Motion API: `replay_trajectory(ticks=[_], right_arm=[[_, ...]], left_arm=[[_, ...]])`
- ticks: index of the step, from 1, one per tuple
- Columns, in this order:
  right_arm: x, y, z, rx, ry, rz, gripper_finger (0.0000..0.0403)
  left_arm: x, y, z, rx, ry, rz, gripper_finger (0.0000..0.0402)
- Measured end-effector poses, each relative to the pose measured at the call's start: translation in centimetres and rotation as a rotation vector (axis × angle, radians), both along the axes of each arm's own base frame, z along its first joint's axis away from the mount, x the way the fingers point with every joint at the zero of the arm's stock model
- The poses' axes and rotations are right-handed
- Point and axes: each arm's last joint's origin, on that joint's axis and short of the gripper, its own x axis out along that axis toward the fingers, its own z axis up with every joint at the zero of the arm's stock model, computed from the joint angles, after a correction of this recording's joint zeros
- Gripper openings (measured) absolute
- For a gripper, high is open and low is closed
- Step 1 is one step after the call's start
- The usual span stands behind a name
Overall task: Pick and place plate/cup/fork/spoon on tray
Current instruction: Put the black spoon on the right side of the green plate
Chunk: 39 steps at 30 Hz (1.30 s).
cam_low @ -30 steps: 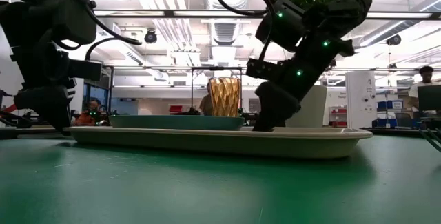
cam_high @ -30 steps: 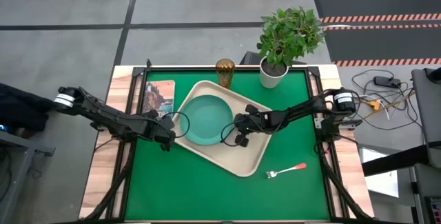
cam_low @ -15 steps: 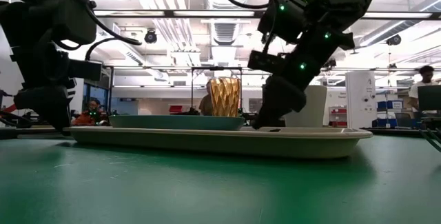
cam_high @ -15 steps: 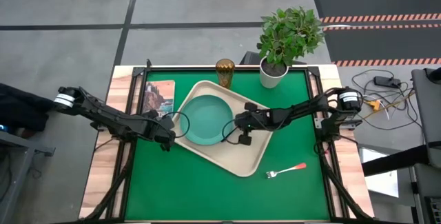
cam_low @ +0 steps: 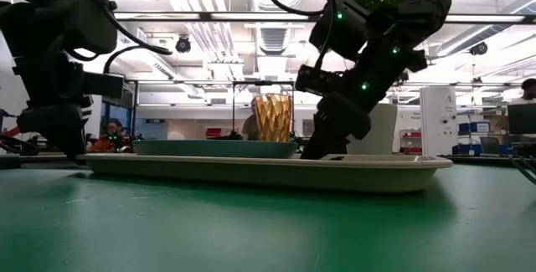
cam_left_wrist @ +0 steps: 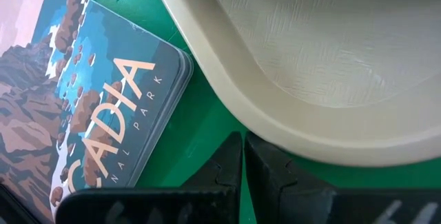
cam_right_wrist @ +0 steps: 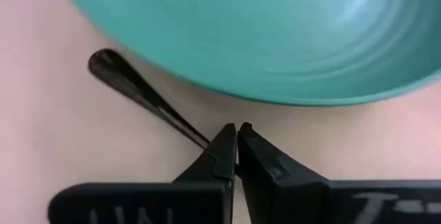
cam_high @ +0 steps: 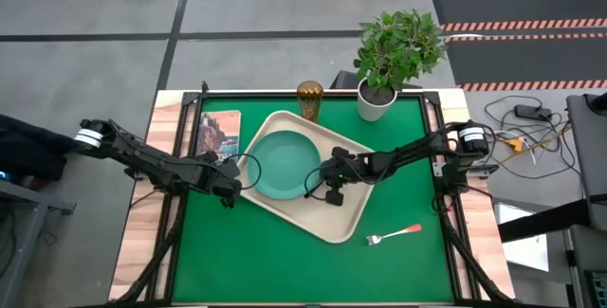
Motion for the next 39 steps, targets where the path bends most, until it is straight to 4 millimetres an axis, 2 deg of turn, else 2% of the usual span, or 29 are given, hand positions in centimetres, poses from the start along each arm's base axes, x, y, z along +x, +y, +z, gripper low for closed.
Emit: replay_trajectory(ticks=[4,10,15,18,23,26,31,39], right_arm=[[-0.2,0.2,0.0,0.034,0.025,0.085,0.0009],[-0.7,0.3,0.2,0.024,0.075,0.118,0.0009],[-1.2,0.3,1.8,0.036,0.055,0.1,0.0009],[-2.2,0.4,3.2,0.062,0.078,0.079,0.0009],[-4.3,0.5,3.8,0.13,0.234,0.035,0.0009],[-5.2,0.5,3.8,0.134,0.308,0.025,0.0009],[-5.1,0.4,3.6,0.121,0.307,0.018,0.0009],[-5.0,-0.2,2.9,-0.034,0.333,-0.071,0.0009]], left_arm=[[0.0,0.0,0.0,0.0,0.0,0.0,0.0001],[0.0,0.0,0.0,0.0,0.0,0.0,0.0001],[0.0,0.0,0.0,0.0,0.001,0.0,0.0001],[0.0,0.0,0.0,0.0,0.001,0.0,0.0001],[0.0,0.0,0.0,0.0,0.001,0.0,0.0001],[0.0,0.0,0.0,0.0,0.001,0.0,0.0001],[0.0,0.0,0.0,0.0,0.001,0.0,0.0001],[0.0,0.0,0.0,0.0,0.0,0.0,0.0001]])
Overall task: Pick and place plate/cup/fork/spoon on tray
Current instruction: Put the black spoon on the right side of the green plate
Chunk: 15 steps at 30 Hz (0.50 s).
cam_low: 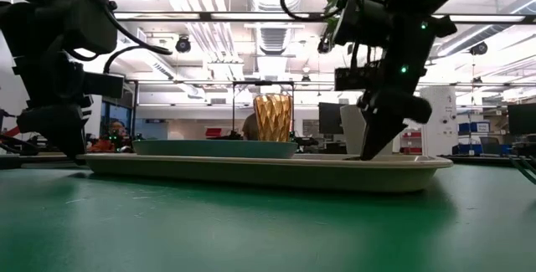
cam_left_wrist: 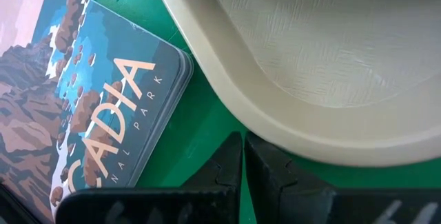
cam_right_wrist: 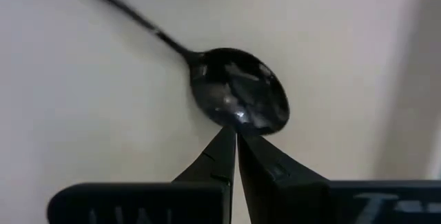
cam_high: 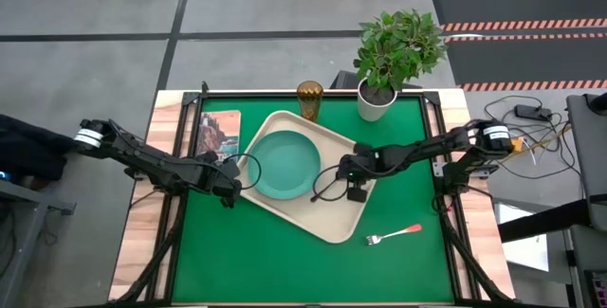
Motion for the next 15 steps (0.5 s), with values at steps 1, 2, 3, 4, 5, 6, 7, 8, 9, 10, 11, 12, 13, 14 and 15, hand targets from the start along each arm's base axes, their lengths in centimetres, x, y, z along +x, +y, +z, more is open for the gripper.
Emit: replay_trajectory(ticks=[1,2,3,4,5,6,7,8,9,10,11,12,13,14,15], right_arm=[[-0.02,-0.11,0.0,-0.019,0.001,-0.009,0.0009],[-0.02,-0.21,0.02,-0.038,0.0,-0.018,0.0009],[-0.02,-0.31,0.08,-0.058,-0.002,-0.027,0.0009],[-0.03,-0.43,0.11,-0.082,-0.003,-0.039,0.0009],[-0.05,-0.53,0.13,-0.11,-0.001,-0.049,0.0009],[-0.06,-0.62,0.16,-0.141,-0.001,-0.061,0.0009],[-0.07,-0.72,0.19,-0.173,0.0,-0.072,0.0009],[-0.06,-0.81,0.22,-0.197,0.0,-0.076,0.0009],[-0.06,-0.85,0.24,-0.205,-0.001,-0.08,0.0009],[-0.06,-0.85,0.24,-0.204,0.0,-0.079,0.0009],[-0.09,-0.83,0.25,-0.199,0.002,-0.074,0.0009],[-0.18,-0.8,0.34,-0.191,0.005,-0.071,0.0009],[-0.3,-0.77,0.42,-0.18,0.011,-0.068,0.0009],[-0.43,-0.71,0.56,-0.161,0.013,-0.068,0.0009],[-0.54,-0.65,0.68,-0.134,0.011,-0.07,0.0009]], left_arm=[[0.0,0.0,0.0,0.0,0.0,0.0,0.0001],[0.0,0.0,0.0,0.0,0.0,0.0,0.0001],[0.0,0.0,0.0,0.0,0.0,0.0,0.0001],[0.0,0.0,0.0,0.0,0.0,0.0,0.0001],[0.0,0.0,0.0,0.0,0.0,0.0,0.0001],[0.0,0.0,0.0,0.0,0.0,0.0,0.0001],[0.0,0.0,0.0,0.0,0.0,0.0,0.0001],[0.0,0.0,0.0,0.0,0.0,0.0,0.0001],[0.0,0.0,0.0,0.0,0.0,0.0,0.0001],[0.0,0.0,0.0,0.0,0.0,0.0,0.0001],[0.0,0.0,0.0,0.0,0.0,0.0,0.0001],[0.0,0.0,0.0,0.0,0.0,0.0,0.0001],[0.0,0.0,0.0,0.0,0.0,0.001,0.0001],[0.0,0.0,0.0,0.0,0.0,0.001,0.0001],[0.0,0.0,0.0,0.0,0.0,0.001,0.0001]])
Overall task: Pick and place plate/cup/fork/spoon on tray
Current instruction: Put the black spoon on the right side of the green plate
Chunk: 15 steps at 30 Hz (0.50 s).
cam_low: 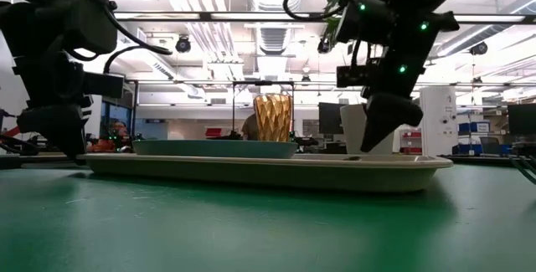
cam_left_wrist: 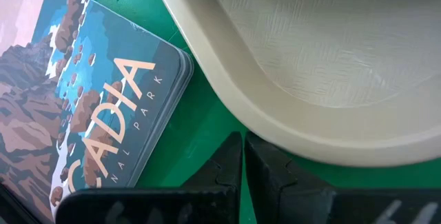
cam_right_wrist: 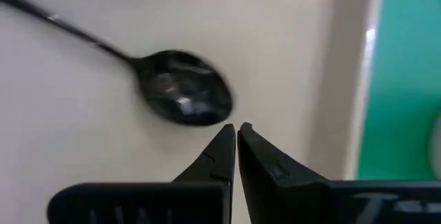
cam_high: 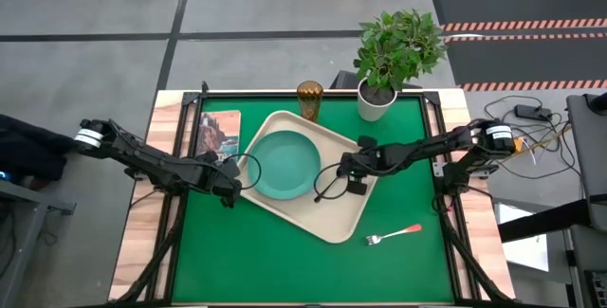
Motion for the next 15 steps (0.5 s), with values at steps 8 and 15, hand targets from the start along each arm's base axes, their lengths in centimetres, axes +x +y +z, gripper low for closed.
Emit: replay_trajectory(ticks=[8,15], right_arm=[[0.1,0.5,-0.4,0.211,-0.005,0.015,0.0009],[0.6,0.3,-2.0,0.16,0.018,0.019,0.0009]], left_arm=[[0.0,0.0,0.0,0.0,0.0,0.0,0.0001],[0.0,0.0,0.0,0.0,0.0,0.0,0.0001]])
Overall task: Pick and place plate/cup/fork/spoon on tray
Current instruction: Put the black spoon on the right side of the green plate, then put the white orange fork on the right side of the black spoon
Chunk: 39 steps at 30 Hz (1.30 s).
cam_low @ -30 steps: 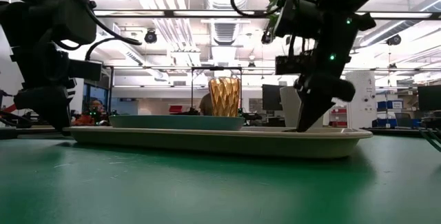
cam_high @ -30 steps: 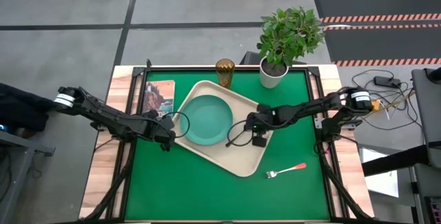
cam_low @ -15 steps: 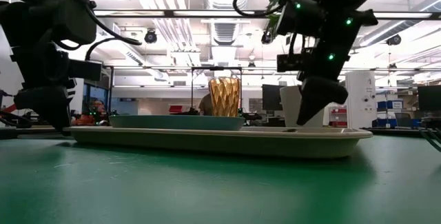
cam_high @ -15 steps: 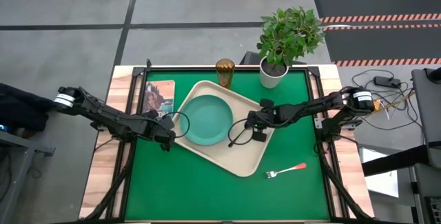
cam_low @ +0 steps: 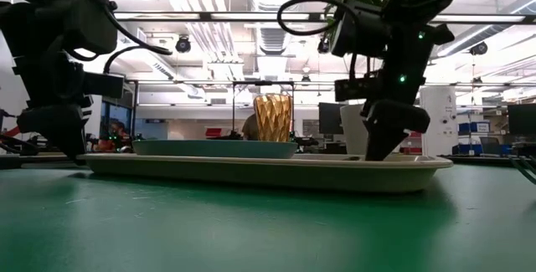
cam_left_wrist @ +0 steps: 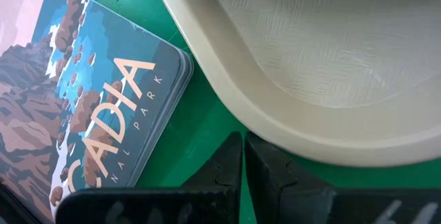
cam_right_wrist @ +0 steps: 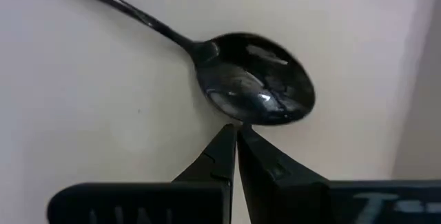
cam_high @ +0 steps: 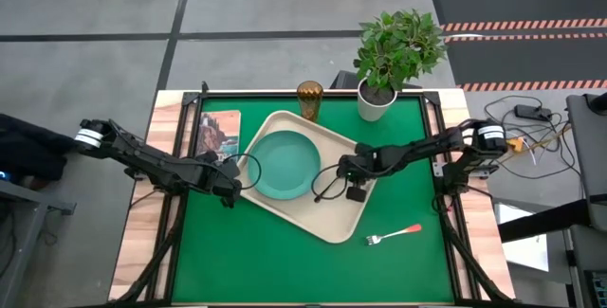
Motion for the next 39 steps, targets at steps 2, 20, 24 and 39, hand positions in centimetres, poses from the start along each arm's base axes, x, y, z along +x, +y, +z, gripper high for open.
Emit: replay_trajectory(ticks=[2,20,24,39], right_arm=[[0.2,-0.1,-0.1,-0.013,-0.011,-0.005,0.0009],[0.7,-2.1,0.4,-0.072,-0.088,-0.059,0.0009],[0.9,-2.5,0.5,-0.087,-0.113,-0.066,0.0009],[-0.5,0.4,5.0,0.066,-0.25,-0.051,0.0009]], left_arm=[[0.0,0.0,0.0,0.0,0.0,0.0,0.0001],[0.0,0.0,0.0,0.0,0.0,0.0,0.0001],[0.0,0.0,0.0,0.0,0.0,0.001,0.0001],[0.0,0.0,0.0,0.001,0.0,0.0,0.0001]])
